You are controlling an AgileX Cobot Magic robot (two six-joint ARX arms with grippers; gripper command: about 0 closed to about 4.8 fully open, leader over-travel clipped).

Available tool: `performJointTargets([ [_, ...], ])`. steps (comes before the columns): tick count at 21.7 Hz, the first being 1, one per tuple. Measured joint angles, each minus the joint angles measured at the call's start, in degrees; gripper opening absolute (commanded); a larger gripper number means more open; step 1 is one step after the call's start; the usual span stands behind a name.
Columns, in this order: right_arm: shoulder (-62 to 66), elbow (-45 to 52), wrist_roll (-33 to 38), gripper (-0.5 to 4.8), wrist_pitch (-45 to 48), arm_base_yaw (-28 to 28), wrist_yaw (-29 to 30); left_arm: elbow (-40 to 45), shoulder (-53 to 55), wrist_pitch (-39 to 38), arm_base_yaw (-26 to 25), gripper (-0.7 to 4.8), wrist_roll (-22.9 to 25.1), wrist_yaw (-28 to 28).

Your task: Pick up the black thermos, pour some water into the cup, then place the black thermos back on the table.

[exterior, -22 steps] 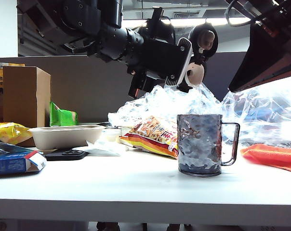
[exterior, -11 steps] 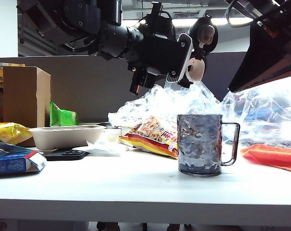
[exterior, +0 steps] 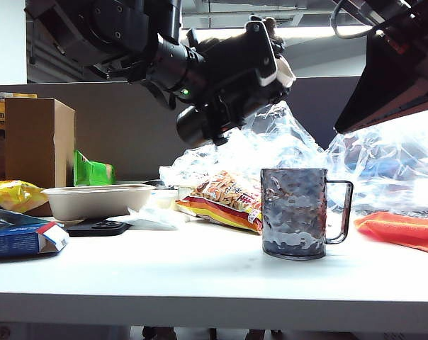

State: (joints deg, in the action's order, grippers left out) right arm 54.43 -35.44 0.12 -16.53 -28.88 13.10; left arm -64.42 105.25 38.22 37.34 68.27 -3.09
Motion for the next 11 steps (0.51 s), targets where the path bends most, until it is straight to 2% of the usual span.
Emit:
performJointTargets([
  [2,-0.81,0.00,0.02,-0.05,2.62,0.00,0.48,0.00,0.00,-3.23,0.11,-0.05,-15.54,-1.25],
  [4,-3.30,0.00,0.87,-0.05,6.14,0.02,1.55,0.02,0.00,-6.40,0.61,-0.06,-30.58,-4.81],
  [7,-9.49,-0.02,1.11,-0.05,7.48,0.09,1.75,0.15,-4.33,-10.32,1.44,-0.05,-48.37,-7.39],
  [9,-11.34,-0.04,1.11,-0.05,7.45,0.09,1.75,0.02,-10.86,-12.13,1.36,-0.06,-54.99,-7.43],
  [11,-11.21,-0.02,1.11,-0.05,6.67,0.09,1.75,0.00,-17.92,-19.69,0.28,-0.05,-59.17,-7.06],
])
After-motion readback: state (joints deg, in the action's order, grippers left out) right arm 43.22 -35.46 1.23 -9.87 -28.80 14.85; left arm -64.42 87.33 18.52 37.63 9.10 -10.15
